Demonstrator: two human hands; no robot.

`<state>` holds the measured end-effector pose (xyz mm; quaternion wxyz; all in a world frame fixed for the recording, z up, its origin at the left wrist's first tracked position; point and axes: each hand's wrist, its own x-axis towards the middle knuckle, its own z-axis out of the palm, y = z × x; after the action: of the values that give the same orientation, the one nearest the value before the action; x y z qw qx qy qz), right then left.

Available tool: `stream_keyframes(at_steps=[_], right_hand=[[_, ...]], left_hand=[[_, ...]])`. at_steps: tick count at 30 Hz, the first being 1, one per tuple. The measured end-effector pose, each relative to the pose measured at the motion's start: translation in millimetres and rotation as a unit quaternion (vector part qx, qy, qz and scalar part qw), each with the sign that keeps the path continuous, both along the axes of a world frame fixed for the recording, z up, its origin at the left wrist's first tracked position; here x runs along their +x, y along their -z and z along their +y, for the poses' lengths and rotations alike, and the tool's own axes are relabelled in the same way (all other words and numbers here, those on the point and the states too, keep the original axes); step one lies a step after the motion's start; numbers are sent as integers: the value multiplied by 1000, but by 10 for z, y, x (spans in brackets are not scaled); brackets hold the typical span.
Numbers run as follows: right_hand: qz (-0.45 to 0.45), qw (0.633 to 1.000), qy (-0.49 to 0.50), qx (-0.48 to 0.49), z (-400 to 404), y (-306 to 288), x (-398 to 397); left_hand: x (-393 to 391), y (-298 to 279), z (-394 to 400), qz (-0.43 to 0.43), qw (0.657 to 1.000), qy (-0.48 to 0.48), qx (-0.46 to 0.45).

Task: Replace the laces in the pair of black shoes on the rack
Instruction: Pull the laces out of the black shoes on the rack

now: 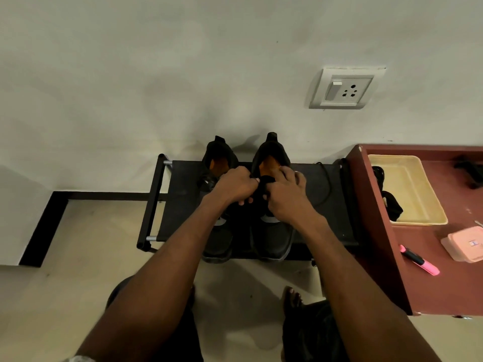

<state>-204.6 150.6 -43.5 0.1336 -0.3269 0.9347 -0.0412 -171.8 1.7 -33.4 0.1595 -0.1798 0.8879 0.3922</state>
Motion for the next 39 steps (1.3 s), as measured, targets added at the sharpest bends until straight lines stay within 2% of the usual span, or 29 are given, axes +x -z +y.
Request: stream_keyframes(at_steps=[2, 4, 5, 7, 8, 9, 10, 11, 12, 15, 16, 18, 20, 21, 23, 25, 26, 28, 29, 30, 31, 32, 34, 36, 39], right_hand=[[4, 997, 47, -56, 33, -61, -45], [52, 965, 185, -177, 104, -177, -131], [86, 921, 279, -257, 152, -229, -190], [135, 794, 437, -401, 280, -312, -311], [154, 736, 485, -447, 343, -332, -360], [172, 702, 516, -460, 394, -340, -388], [190, 697, 531, -443, 417, -352, -391], [203, 718, 524, -412, 421, -358, -374], [201, 761, 488, -377, 404, -355, -340], [106, 926, 245, -267, 251, -302, -216], [56, 960, 166, -218, 188, -246, -174], [-7, 993, 65, -98, 80, -121, -78], [-13, 999, 23, -23, 15, -24, -30], [-18, 999, 25, -22, 6, -18, -27], [-38, 996, 55, -52, 26, -73, -72], [-27, 985, 122, -122, 90, -157, -166], [-4, 966, 181, -186, 139, -198, -210], [73, 880, 340, -324, 261, -283, -314], [115, 832, 407, -359, 329, -313, -353], [137, 803, 457, -357, 386, -344, -364], [129, 803, 480, -328, 425, -355, -365], [91, 825, 475, -294, 453, -358, -353], [-36, 866, 428, -256, 418, -282, -310], [-154, 882, 386, -220, 298, -254, -212], [-144, 916, 334, -171, 146, -211, -120]], left_hand=[[-4, 0, -5, -4, 1000, -2, 6], [-5, -4, -3, -7, 1000, -2, 11], [-4, -4, -7, -7, 1000, -3, 12], [-6, 2, -7, -9, 1000, -5, 13], [-4, 6, -6, -9, 1000, -5, 11], [-4, 14, -7, -9, 1000, -6, 6], [-5, 19, -6, -9, 1000, -7, 1], [-9, 24, -2, -8, 1000, -9, -3], [-10, 26, 2, -7, 1000, -11, -6], [-26, 22, 14, -9, 1000, -13, -10], [-27, 19, 14, -9, 1000, -13, -9], [-25, 17, 9, -8, 1000, -14, -9], [-20, 15, 4, -5, 1000, -14, -11], [-19, 15, 3, -4, 1000, -14, -10], [-18, 16, 0, -5, 1000, -13, -9], [-17, 16, 0, -9, 1000, -8, -14], [-13, 11, 1, -10, 1000, -7, -16], [-6, 2, 6, -9, 1000, -9, -17], [-2, 5, 7, -9, 1000, -10, -17], [3, 4, 12, -10, 1000, -11, -19], [10, 1, 20, -9, 1000, -12, -22], [9, 1, 33, -8, 999, -15, -28], [12, -5, 71, 11, 998, -33, -47], [24, -19, 126, 50, 993, -63, -81], [51, -26, 215, 79, 989, -79, -95]])
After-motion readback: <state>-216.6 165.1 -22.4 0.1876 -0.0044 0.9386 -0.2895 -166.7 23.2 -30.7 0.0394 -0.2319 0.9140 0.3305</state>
